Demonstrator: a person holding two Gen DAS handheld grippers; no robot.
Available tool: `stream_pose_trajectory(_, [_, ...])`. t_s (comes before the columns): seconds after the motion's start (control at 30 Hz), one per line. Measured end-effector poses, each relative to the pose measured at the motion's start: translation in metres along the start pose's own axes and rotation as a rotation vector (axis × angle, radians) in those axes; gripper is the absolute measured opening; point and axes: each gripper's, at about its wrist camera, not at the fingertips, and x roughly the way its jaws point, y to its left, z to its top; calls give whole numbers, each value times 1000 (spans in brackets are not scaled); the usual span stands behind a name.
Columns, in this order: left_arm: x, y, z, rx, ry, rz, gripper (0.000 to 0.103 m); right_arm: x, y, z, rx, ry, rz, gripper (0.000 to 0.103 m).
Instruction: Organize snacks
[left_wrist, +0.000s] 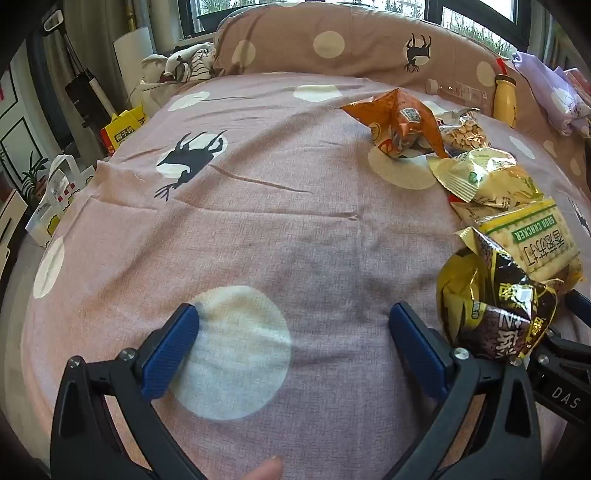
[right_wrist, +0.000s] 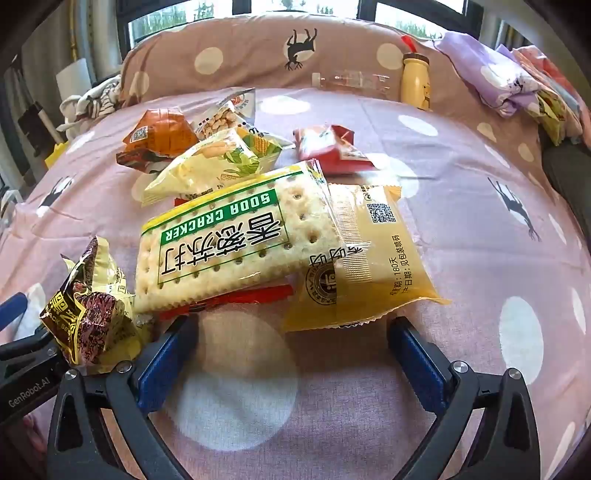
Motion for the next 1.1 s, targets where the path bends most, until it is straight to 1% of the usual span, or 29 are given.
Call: stream_pose_trajectory(1.1, [-1, -1, -1, -4, -2, -1, 103, 0, 0, 0, 1, 0, 0, 103])
